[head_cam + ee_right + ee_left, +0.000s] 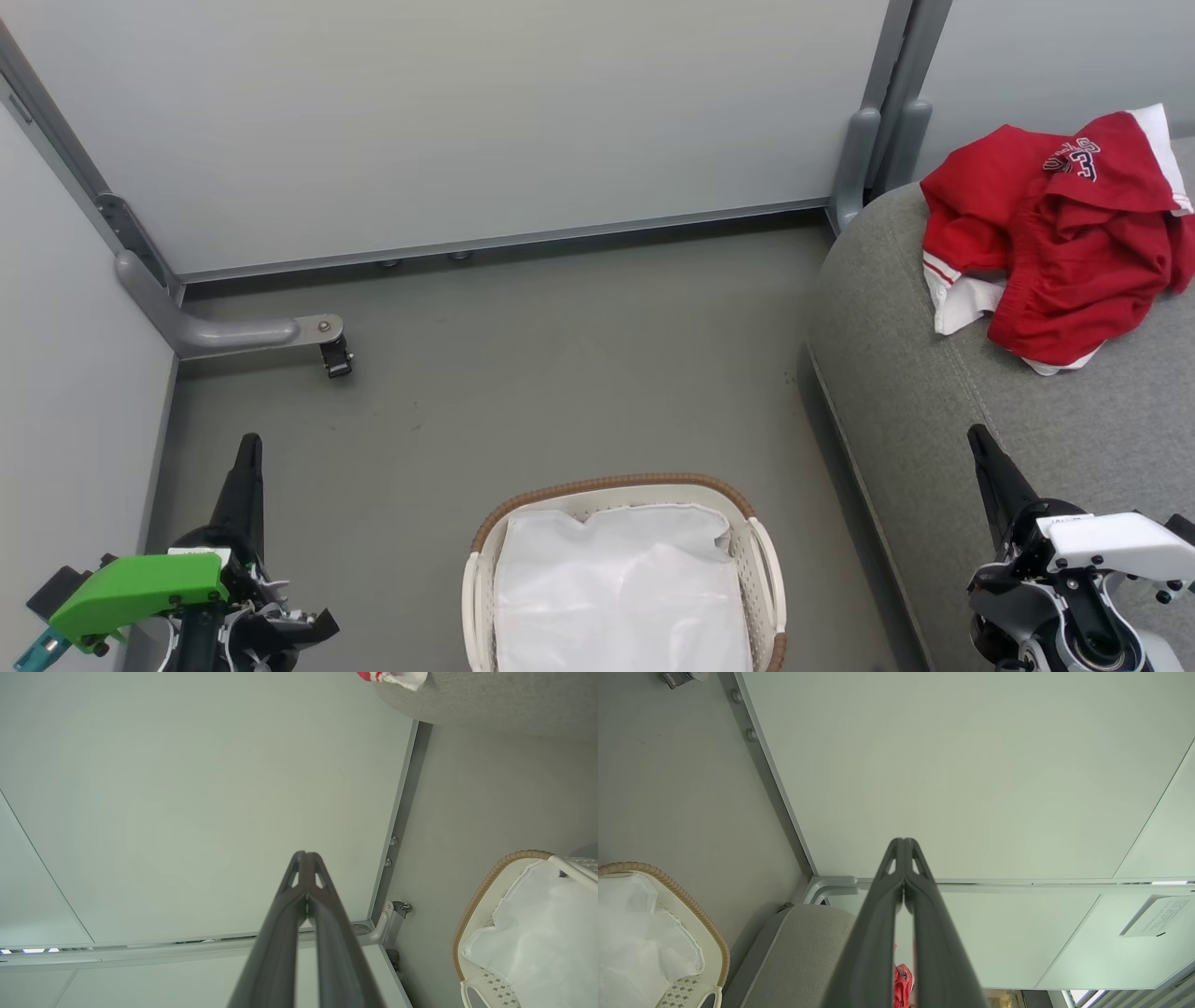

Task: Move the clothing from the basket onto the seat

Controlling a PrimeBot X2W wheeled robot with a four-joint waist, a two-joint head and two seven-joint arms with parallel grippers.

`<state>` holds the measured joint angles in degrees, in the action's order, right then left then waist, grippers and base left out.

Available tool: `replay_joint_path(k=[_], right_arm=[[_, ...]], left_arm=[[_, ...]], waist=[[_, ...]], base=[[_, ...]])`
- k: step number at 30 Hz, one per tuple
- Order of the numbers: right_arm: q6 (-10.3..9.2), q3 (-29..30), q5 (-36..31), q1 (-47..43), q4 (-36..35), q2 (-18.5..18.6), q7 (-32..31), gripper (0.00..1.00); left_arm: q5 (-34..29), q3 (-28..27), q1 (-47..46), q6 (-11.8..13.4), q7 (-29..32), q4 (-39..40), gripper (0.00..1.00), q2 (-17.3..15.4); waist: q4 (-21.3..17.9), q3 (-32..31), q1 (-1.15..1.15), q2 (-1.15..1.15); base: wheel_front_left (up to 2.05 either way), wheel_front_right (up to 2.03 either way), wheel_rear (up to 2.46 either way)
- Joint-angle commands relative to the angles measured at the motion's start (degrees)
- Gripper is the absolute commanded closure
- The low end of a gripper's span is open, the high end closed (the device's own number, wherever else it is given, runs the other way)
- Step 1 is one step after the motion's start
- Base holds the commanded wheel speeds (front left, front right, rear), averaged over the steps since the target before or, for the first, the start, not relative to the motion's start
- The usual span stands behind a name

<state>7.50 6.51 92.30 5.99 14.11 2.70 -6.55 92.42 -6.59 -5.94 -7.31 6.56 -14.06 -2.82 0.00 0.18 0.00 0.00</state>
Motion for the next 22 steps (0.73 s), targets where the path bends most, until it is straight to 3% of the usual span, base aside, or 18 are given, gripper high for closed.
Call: replay_joint_path(k=[1, 22], right_arm=[[-0.02, 0.11, 0.23, 0.39, -0.22, 0.35, -0.15, 1.0], [-0.02, 0.11, 0.23, 0.39, -0.22, 0.35, -0.15, 1.0]], left_arm=[[-0.12, -0.14, -0.6, -0.35, 0.22, 0.08, 1.0, -0.13], [-0.12, -0.15, -0.6, -0.35, 0.22, 0.08, 1.0, -0.13]], waist=[[0.0, 0.0, 0.0, 0.0], [0.0, 0.0, 0.0, 0.0]], base=[[0.0, 0.0, 0.0], [0.0, 0.0, 0.0]])
